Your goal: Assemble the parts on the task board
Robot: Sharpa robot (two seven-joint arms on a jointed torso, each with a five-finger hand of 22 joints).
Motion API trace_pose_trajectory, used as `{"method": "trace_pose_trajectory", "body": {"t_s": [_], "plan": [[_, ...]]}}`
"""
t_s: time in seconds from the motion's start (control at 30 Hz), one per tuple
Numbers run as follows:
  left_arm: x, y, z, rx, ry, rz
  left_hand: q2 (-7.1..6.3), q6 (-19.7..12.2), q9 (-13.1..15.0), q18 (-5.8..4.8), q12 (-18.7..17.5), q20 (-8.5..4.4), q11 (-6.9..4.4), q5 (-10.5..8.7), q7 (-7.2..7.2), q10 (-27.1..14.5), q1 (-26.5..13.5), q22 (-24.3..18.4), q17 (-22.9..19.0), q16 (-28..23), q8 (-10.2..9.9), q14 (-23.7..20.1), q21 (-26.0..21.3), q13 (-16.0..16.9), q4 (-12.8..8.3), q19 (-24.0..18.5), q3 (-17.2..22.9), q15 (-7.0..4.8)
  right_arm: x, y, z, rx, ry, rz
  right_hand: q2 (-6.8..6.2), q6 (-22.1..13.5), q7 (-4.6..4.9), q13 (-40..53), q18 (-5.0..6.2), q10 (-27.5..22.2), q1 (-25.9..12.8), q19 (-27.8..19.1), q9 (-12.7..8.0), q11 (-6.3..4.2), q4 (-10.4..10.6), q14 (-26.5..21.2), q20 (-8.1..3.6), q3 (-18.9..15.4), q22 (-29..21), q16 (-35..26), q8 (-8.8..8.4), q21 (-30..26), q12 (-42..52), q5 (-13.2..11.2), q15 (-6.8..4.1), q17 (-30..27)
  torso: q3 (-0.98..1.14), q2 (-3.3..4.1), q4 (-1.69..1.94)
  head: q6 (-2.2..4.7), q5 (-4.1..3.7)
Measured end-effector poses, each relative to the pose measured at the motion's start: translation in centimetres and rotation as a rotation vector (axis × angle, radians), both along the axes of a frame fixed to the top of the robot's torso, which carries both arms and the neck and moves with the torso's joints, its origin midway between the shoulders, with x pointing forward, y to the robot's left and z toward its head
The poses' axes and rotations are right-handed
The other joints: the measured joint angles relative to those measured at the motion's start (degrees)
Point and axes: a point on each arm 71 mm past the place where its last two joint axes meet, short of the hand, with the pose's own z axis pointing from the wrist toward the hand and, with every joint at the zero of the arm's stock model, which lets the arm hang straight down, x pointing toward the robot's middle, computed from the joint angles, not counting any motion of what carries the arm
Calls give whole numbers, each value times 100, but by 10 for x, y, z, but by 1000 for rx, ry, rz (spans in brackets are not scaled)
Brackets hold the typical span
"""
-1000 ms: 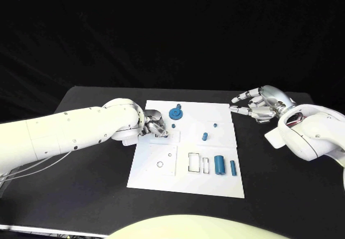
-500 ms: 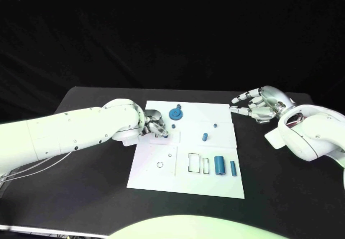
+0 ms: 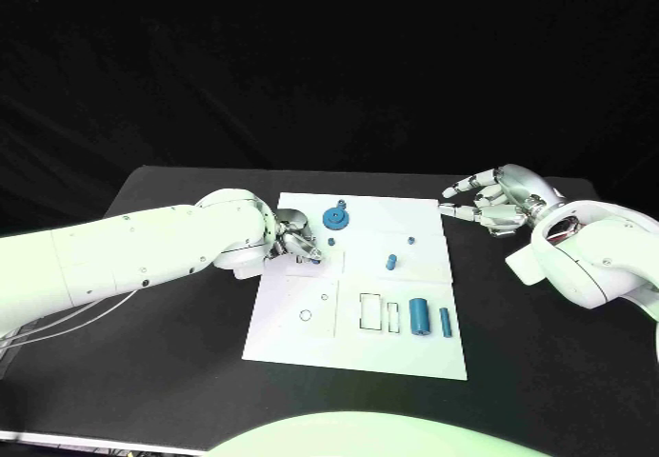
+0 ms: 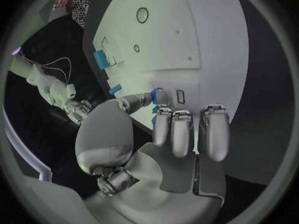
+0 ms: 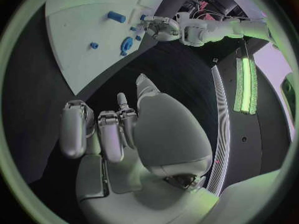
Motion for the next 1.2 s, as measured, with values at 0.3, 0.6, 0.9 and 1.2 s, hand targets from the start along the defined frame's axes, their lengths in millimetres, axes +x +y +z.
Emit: {"method": "trace_pose_trajectory", "body": {"t_s": [0.3,0.6,0.9,1.2], "plan": [[0,1,-1,3,4,7,2,49,22,1,0,-22,0,-20,-2,0,2,0,0,0,-60,0,0,0,215,-22,-432,0,0,0,0,0,1,0,23,0,0,0,0,0,-23,0,0,0,0,0,0,0,-1,0,0,0,0,0,0,-1,0,2,5,4,-5],[0,3,-2,7,6,16,42,56,41,1,0,-22,1,-20,5,-1,-3,0,0,0,-82,0,0,0,426,-22,-776,0,0,0,0,0,1,1,22,0,0,0,0,0,-22,0,0,0,0,0,0,0,-1,0,0,0,0,0,0,-1,0,-1,1,13,8],[1,5,-2,14,10,25,30,77,86,1,0,-22,1,-51,25,-1,9,0,0,0,-132,0,0,-1,690,-22,-1403,0,0,-1,0,-1,1,-1,93,0,0,1,0,0,-94,0,-12,0,0,0,0,0,-2,0,22,0,0,0,0,-2,1,-2,-2,18,14],[0,7,-2,14,14,32,9,76,97,1,0,-21,1,-99,25,-1,30,0,0,0,-180,0,0,-1,790,-22,-1846,1,0,-1,0,0,0,-1,96,0,0,0,0,0,-158,0,-13,0,0,0,0,0,-2,0,22,0,0,0,0,-2,-3,-2,-2,19,8]]}}
